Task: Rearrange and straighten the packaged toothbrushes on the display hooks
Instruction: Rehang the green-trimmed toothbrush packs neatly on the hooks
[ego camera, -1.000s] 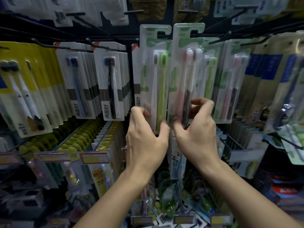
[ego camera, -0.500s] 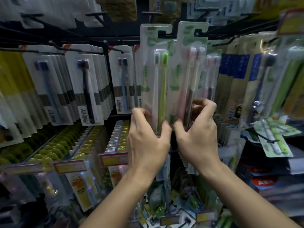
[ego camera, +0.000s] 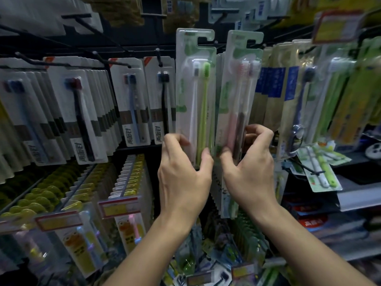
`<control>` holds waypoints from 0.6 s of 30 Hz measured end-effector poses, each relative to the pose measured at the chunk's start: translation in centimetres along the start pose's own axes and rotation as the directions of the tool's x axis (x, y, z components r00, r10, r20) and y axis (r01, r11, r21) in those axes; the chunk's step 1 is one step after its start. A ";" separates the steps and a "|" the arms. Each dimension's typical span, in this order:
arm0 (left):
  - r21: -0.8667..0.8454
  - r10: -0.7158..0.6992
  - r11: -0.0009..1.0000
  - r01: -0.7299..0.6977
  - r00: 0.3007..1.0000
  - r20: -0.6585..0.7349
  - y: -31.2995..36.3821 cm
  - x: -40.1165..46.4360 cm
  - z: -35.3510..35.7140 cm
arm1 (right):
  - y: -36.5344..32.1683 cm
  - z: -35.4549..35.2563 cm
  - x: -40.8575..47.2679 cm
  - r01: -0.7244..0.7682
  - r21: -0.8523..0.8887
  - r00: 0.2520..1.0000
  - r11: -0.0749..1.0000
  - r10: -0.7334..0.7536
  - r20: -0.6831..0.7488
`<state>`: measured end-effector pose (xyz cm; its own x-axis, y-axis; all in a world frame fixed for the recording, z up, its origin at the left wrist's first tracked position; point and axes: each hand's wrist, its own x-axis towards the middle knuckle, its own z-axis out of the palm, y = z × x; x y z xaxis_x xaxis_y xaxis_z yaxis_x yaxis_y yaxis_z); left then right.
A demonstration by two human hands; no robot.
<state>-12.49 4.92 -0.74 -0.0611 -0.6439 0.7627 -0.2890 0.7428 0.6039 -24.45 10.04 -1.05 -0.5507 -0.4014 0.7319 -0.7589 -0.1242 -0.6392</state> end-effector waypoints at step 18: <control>0.018 -0.032 0.999 0.031 0.997 0.065 0.8 0.1 0.7 | 0.8 -0.8 0.6 -0.061 -0.058 0.998 0.996 0.061 -0.005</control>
<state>-13.37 5.34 -0.37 -0.1138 -0.6779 0.7263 -0.3081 0.7191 0.6229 -25.70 10.45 -0.96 -0.5976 -0.4041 0.6925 -0.7426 -0.0467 -0.6681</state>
